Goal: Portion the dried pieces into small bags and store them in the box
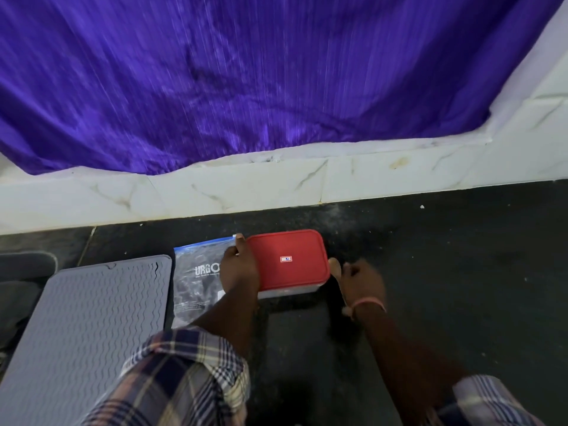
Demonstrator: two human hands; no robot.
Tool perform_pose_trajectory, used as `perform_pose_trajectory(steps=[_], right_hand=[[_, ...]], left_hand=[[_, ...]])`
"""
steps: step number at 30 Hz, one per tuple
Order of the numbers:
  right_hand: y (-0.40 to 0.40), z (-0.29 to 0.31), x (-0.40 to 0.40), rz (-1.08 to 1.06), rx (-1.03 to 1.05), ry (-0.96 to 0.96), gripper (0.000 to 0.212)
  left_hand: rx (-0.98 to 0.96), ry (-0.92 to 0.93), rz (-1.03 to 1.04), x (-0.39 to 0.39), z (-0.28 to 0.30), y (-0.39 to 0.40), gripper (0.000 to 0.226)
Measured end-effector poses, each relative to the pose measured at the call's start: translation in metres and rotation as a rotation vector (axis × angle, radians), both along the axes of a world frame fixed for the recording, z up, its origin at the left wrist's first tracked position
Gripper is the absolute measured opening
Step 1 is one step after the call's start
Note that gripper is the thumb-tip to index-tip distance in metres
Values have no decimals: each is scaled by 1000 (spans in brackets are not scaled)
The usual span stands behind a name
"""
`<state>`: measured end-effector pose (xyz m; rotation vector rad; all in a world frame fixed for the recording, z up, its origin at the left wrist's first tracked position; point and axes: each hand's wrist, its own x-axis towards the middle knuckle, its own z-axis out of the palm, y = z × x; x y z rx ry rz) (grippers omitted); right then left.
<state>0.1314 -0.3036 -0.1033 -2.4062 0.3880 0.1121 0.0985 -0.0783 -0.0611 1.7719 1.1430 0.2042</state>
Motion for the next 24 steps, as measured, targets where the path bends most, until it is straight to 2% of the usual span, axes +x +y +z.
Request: perform_pose_trajectory(steps=[2,5,8,12,14,17,20,24], right_hand=[[-4,-13,-14,159,-165,47,39],[3,-20,-28,223,-239,136,21],[6,-13,-30,76,-139,98,16],[20,28,-19,-124,103,-152,11],[36,50,-14,-105,182,-278,9],[68,71,-22,37,259,-371,12],[98,74,-39,181,264,-221,17],[116,65,-48,178,209,-110,19]], left_hand=[[-8,-6,21,-4,0,-2,60],[-13,-27,13,-13,-5,-5,53],[23,-46,9,-23,-8,-5,51],[137,15,52,-38,-8,6,43],[217,100,39,-47,-12,11,37],[261,212,16,-60,-19,17,32],[223,113,9,-65,-20,17,32],[200,-98,-23,-69,-11,7,34]])
